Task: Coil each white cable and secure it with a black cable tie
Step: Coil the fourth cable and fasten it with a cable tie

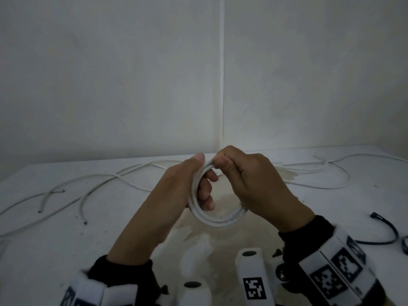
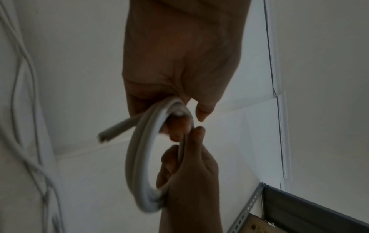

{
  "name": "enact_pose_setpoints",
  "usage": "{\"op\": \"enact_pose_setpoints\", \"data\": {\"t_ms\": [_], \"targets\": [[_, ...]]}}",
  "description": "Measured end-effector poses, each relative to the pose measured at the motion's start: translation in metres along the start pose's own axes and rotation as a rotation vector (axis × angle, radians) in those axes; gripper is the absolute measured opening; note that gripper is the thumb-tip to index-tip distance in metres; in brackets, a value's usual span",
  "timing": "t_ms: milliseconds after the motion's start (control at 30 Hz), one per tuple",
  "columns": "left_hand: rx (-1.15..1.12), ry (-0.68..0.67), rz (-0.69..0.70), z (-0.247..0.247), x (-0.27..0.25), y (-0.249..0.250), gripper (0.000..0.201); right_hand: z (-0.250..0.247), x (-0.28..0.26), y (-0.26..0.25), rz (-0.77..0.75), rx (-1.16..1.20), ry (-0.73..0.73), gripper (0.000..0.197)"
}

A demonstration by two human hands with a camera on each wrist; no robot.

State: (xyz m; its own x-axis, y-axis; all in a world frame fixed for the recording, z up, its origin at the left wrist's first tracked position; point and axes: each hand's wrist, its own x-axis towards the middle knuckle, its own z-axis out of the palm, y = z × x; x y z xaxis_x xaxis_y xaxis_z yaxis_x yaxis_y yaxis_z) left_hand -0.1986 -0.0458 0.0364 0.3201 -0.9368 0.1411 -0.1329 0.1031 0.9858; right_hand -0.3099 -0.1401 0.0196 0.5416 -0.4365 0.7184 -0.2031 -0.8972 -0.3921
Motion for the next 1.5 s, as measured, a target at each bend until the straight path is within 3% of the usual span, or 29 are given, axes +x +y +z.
{"op": "enact_pose_setpoints", "data": {"t_ms": [200, 333, 467, 700, 867, 933, 1167, 1233, 1367, 1500], "targets": [[-0.082, 0.134, 0.102, 0.012, -0.001, 0.000, 0.038, 0.000, 0.002, -0.005, 0.046, 0.265, -0.003, 0.031], [-0.292, 0.183, 0.129, 0.013, -0.002, 0.002, 0.035, 0.000, 0.003, -0.004, 0.094, 0.347, 0.008, 0.034], [-0.270, 0.129, 0.110, 0.018, -0.002, -0.001, 0.037, -0.004, 0.003, -0.004, 0.060, 0.212, 0.081, 0.032], [-0.018, 0.098, 0.053, 0.007, 0.000, 0.001, 0.046, -0.008, 0.003, -0.006, -0.001, -0.017, -0.041, 0.057], [-0.169, 0.182, 0.086, 0.017, -0.002, 0.001, 0.039, -0.005, 0.004, -0.007, 0.017, 0.169, 0.003, 0.041], [-0.221, 0.206, 0.111, 0.019, -0.003, 0.001, 0.037, -0.005, 0.003, -0.008, 0.059, 0.333, 0.018, 0.045], [-0.288, 0.273, 0.170, 0.010, -0.003, 0.004, 0.038, -0.019, 0.008, -0.007, 0.199, 0.574, -0.091, 0.031], [-0.303, 0.290, 0.176, 0.006, -0.002, 0.005, 0.040, -0.024, 0.008, -0.001, 0.201, 0.528, -0.111, 0.024], [-0.330, 0.297, 0.161, 0.007, 0.000, 0.003, 0.041, -0.023, 0.006, 0.009, 0.125, 0.082, -0.074, 0.015], [-0.305, 0.289, 0.167, 0.012, 0.000, 0.000, 0.041, -0.021, 0.007, 0.005, 0.249, 0.139, -0.070, 0.014]]}}
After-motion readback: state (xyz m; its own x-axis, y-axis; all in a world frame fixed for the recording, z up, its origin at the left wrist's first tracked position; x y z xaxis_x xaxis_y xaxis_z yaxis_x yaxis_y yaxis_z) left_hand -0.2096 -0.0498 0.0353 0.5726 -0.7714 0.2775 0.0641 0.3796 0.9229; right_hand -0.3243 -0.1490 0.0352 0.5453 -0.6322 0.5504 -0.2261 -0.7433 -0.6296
